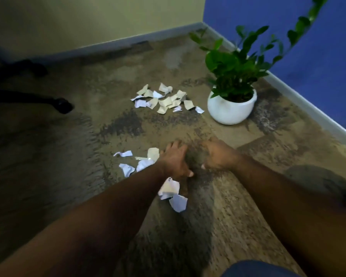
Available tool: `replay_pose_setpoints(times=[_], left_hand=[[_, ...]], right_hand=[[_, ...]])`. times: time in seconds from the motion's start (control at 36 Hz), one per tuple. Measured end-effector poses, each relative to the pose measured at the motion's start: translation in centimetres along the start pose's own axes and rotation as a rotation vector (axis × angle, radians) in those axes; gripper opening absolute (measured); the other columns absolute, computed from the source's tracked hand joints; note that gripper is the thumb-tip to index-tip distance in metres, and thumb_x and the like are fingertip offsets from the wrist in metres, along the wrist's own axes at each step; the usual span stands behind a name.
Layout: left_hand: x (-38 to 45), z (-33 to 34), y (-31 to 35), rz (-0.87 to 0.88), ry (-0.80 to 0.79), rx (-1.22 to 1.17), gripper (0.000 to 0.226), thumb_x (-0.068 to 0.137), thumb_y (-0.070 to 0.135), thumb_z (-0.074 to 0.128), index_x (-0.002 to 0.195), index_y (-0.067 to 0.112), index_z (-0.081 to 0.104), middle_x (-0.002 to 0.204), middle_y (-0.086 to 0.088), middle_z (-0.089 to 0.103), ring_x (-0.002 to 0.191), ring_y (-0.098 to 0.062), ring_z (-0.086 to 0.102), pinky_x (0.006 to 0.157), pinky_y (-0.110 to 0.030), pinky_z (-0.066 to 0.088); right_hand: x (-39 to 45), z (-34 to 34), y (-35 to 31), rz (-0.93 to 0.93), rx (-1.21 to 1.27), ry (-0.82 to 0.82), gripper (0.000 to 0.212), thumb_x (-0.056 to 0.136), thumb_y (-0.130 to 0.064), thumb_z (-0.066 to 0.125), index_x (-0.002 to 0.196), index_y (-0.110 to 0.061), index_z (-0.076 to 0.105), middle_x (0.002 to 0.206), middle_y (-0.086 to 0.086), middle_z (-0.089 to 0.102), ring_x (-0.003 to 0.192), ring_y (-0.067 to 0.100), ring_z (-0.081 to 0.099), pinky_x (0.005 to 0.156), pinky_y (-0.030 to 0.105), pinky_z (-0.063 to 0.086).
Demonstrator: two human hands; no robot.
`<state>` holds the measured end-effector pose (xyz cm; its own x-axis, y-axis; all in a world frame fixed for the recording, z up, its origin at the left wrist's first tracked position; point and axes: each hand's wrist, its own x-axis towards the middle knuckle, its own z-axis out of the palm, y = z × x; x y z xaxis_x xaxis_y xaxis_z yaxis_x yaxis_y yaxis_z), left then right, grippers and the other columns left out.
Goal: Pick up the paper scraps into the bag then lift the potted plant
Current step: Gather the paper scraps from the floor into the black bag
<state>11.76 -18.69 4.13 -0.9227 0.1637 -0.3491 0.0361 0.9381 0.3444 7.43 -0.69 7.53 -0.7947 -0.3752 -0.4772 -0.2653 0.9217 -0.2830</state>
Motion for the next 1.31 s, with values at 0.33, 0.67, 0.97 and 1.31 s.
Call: replay_pose_setpoints(times=[0.33,0.67,0.97,1.31], left_hand=[[-3.3,1.7,-13.9,-0.28,0.125,-0.003,0.135,0.049,0.072,0.081,0.156,0.026,0.013,0.162,-0.015,0.011,0.15,-0.033,0.015,0.116,-0.05,0.026],[-1.6,4.1,-16.9,-0.468,0.034,-0.117,0.131,0.046,0.064,0.084,0.151,0.037,0.01,0.158,-0.007,0.006,0.147,-0.038,0.006,0.112,-0.059,0.03],[-0.7,5.4,-15.4,-0.25,0.136,0.04,0.064,0.07,0.044,0.07,0.129,0.029,0.05,0.133,0.003,0.048,0.126,-0.023,0.04,0.105,-0.035,0.035],[-2.1,5.1,-11.1,-0.292,0.295,-0.253,0.018,0.07,0.012,0.062,0.086,0.016,0.07,0.091,-0.005,0.064,0.081,-0.024,0.063,0.07,-0.029,0.053]], right_hand=[[8.4,6.5,-7.8,-0.127,-0.098,-0.211,0.142,0.048,-0.055,0.09,0.153,-0.034,-0.002,0.16,0.011,-0.005,0.146,0.048,0.011,0.113,0.057,0.031],[12.7,9.2,-12.1,-0.097,-0.184,-0.107,0.134,0.05,-0.061,0.086,0.152,-0.038,0.002,0.155,0.012,0.013,0.138,0.048,0.019,0.098,0.062,0.041],[11.0,12.2,-15.0,-0.154,-0.283,0.141,0.038,0.088,-0.022,0.06,0.125,-0.017,0.054,0.129,0.014,0.048,0.118,0.032,0.043,0.1,0.039,0.04],[8.3,11.6,-12.8,-0.2,0.102,0.1,0.01,0.081,-0.004,0.064,0.089,-0.005,0.07,0.098,0.016,0.066,0.091,0.031,0.065,0.07,0.027,0.039]])
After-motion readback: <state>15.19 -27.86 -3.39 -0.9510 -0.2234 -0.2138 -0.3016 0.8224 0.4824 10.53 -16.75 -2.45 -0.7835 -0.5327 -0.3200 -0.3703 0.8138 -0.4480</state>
